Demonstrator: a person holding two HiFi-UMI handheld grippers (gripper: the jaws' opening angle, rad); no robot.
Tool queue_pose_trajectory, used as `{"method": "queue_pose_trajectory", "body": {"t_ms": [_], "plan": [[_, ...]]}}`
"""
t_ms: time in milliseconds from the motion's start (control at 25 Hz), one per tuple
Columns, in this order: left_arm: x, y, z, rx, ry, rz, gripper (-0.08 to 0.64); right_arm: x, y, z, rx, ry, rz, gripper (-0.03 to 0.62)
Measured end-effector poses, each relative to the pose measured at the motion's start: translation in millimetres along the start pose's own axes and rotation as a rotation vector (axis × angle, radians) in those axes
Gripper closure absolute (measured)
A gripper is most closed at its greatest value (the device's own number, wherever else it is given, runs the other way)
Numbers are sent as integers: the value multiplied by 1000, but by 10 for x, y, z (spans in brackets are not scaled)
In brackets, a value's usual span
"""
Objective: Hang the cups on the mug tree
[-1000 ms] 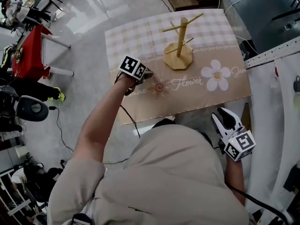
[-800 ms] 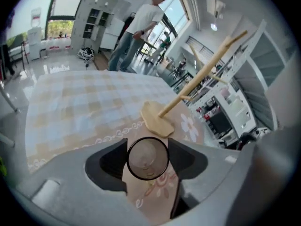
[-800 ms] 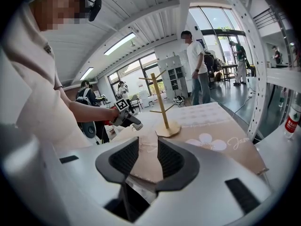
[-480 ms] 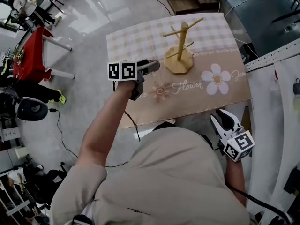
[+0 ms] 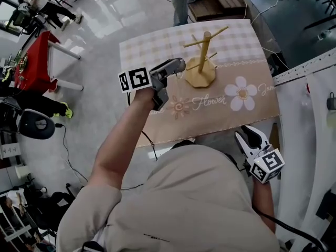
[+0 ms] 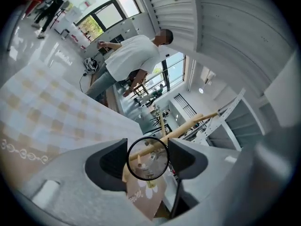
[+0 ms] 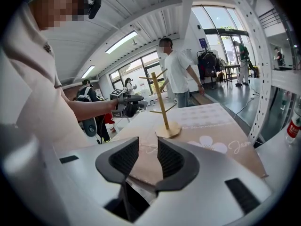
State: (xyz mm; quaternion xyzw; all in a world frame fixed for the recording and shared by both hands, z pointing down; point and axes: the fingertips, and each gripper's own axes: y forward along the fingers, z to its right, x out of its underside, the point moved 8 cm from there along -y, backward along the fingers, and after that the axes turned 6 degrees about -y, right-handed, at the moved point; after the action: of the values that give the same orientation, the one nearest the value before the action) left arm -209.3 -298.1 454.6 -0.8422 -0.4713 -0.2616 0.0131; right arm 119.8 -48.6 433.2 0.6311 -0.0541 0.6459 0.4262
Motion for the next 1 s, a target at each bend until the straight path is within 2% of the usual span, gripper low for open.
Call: {"method": "queue_pose_trajectory", "body": {"t_ms": [320, 720, 1000], "plan": [[43, 117, -118, 51, -84, 96, 290, -22, 0, 20, 7, -7, -16, 459], [41, 176, -163, -48, -8, 142, 291, -11, -5, 29, 9, -6, -23, 459], [47, 208, -111, -13, -33, 173, 290, -5, -11, 28, 6, -2, -26, 459]]}}
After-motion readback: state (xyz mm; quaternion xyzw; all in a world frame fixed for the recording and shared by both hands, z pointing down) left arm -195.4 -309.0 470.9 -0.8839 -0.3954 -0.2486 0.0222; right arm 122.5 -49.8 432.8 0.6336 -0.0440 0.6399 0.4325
